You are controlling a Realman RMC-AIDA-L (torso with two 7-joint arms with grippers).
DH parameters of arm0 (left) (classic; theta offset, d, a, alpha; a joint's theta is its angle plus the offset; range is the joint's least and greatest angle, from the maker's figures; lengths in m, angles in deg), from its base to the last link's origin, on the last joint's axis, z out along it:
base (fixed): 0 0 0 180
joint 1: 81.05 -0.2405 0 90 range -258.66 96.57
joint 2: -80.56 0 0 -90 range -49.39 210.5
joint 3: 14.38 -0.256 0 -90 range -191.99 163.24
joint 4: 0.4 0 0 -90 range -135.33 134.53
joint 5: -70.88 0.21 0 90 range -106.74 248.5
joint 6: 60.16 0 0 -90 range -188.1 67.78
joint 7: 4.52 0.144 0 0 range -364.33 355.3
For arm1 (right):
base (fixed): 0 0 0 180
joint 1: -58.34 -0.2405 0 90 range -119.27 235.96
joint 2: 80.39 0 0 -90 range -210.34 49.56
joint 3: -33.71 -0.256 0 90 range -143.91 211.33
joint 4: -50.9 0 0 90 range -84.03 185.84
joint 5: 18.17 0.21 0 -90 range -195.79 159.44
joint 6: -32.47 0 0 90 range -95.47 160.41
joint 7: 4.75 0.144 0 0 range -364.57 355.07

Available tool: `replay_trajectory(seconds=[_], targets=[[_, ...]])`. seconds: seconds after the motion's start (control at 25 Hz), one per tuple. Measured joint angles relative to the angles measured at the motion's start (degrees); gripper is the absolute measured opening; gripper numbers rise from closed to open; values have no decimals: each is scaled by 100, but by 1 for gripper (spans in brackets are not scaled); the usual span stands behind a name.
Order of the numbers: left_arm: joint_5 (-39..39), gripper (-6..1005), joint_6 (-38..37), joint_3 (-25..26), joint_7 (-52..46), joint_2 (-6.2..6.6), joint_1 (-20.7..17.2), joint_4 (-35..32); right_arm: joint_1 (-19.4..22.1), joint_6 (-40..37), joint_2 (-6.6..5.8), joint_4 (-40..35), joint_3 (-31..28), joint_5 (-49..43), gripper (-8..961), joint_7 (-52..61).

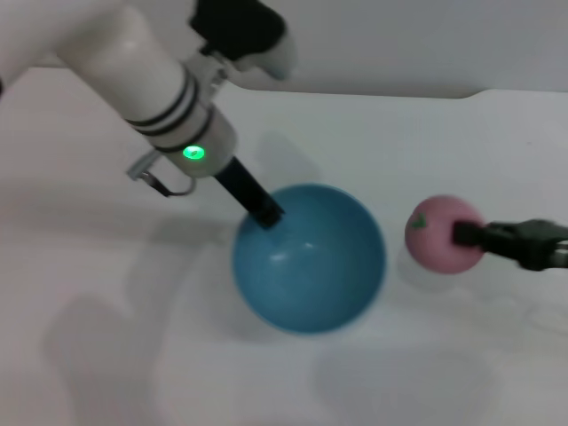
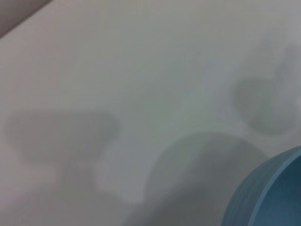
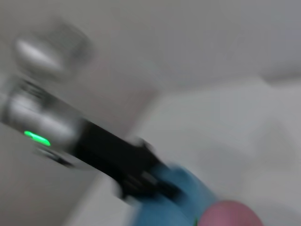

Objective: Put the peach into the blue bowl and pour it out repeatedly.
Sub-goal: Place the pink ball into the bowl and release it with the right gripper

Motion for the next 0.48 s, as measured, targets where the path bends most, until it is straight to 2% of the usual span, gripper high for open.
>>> replay_trajectory(seconds=[0.12,0.24,0.48], targets=[[-366,-2,204,-490,-99,-10,168,169,141,-816,-47,-26,-388,385,49,-482],[-509,-2,505,-1037,-427,-22,361,304,151,-1321,-56,-73,-575,530,49,-670],[-678,-1,1020,-1736,-1019,-41,545,429,-64,-1426,19,-192,-210,262,49,-680]])
